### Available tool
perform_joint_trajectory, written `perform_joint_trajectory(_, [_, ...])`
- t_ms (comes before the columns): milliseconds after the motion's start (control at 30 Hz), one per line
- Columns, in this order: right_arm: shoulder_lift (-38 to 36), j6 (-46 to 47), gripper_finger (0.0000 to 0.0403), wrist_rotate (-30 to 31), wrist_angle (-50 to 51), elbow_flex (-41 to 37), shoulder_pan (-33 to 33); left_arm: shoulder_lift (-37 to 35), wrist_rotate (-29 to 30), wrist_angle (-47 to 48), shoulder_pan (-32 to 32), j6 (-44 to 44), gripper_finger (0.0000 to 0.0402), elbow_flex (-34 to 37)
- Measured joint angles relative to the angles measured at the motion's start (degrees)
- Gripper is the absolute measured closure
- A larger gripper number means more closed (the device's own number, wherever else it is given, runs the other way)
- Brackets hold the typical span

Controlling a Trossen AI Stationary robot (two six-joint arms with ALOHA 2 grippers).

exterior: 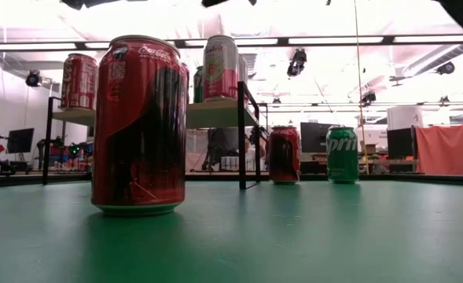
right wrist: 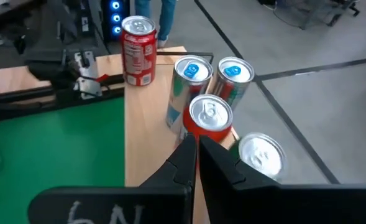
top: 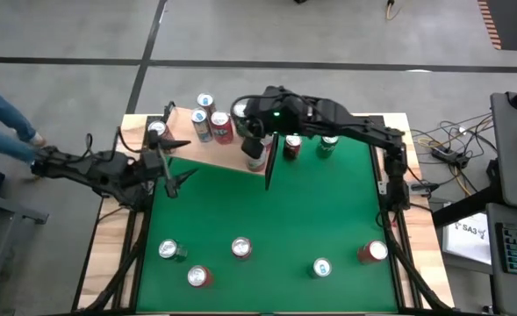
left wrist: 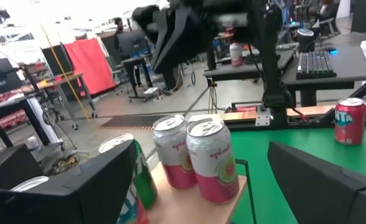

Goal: Place canned beverage on shelf
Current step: Put the red soda can on the shelf

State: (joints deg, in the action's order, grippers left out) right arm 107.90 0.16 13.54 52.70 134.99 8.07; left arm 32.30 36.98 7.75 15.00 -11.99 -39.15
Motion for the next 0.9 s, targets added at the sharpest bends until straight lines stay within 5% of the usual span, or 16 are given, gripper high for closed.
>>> perform_joint_trajectory(467, [-9.07,4.45,0.0394,-0.02,22.57,0.03,-5.87,11.48,0.06,4.40,-1.33,11.86,0.0157,-4.79])
perform_joint_trajectory(833, [-9.18,9.31,0.0394,0.25,29.24,-0.19,-12.26,22.08,-0.09,27.53,-8.26,9.91,0.0378,-23.96])
perform_joint_trajectory(900, [-9.18,9.46,0.0394,1.29,29.93,-0.23,-13.77,24.21,-0.42,30.26,-10.75,8.71,0.0392,-27.31])
